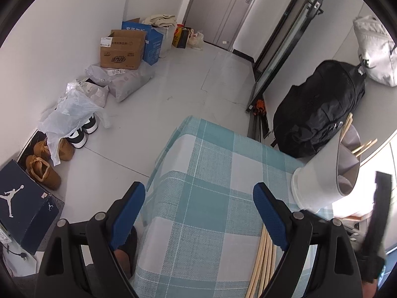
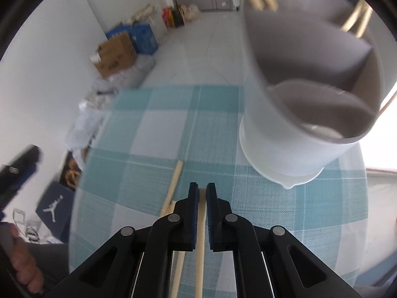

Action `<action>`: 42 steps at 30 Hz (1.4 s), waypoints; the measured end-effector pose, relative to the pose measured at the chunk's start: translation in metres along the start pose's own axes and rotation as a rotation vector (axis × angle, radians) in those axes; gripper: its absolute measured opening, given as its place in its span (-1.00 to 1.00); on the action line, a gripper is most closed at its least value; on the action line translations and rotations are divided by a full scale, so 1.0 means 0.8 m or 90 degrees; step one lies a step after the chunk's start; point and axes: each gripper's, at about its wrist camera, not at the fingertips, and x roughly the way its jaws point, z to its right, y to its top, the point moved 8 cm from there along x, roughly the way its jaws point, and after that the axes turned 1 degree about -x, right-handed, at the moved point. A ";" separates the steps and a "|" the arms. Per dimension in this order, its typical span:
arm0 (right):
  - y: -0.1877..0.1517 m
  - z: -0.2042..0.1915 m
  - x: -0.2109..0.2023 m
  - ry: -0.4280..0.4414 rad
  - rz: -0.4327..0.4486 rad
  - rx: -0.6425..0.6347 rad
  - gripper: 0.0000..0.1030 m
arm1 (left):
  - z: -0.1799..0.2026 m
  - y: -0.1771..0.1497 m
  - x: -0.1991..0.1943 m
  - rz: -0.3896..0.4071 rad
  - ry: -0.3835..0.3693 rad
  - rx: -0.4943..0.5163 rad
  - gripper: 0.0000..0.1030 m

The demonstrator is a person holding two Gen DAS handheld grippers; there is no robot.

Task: Organize utensils
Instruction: 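Close the right tool on a chopstick while the left tool grasps another, then raise both held chopsticks up over the white holder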

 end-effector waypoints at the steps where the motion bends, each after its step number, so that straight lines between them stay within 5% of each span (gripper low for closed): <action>1: 0.003 0.002 -0.015 0.009 0.027 0.005 -0.89 | 0.004 -0.003 0.003 -0.010 0.001 0.008 0.66; 7: 0.014 0.029 -0.091 0.040 0.162 0.033 -0.89 | 0.028 -0.027 0.025 -0.067 0.020 0.079 0.66; 13: 0.007 0.047 -0.140 0.070 0.233 0.035 -0.89 | 0.057 -0.055 0.044 -0.127 0.026 0.149 0.66; 18: 0.001 0.056 -0.163 0.093 0.263 0.023 -0.89 | 0.085 -0.064 0.060 -0.147 0.069 0.228 0.66; 29: -0.010 0.099 -0.194 0.136 0.300 0.066 -0.90 | 0.118 -0.067 0.100 -0.202 0.082 0.273 0.63; 34: -0.014 0.117 -0.202 0.138 0.313 0.079 -0.89 | 0.118 -0.075 0.107 -0.216 0.083 0.283 -0.03; 39: -0.016 0.128 -0.205 0.141 0.317 0.089 -0.90 | 0.126 -0.074 0.111 -0.221 0.077 0.282 -0.34; 42: -0.017 0.132 -0.207 0.142 0.320 0.096 -0.89 | 0.136 -0.076 0.112 -0.226 0.058 0.300 -0.71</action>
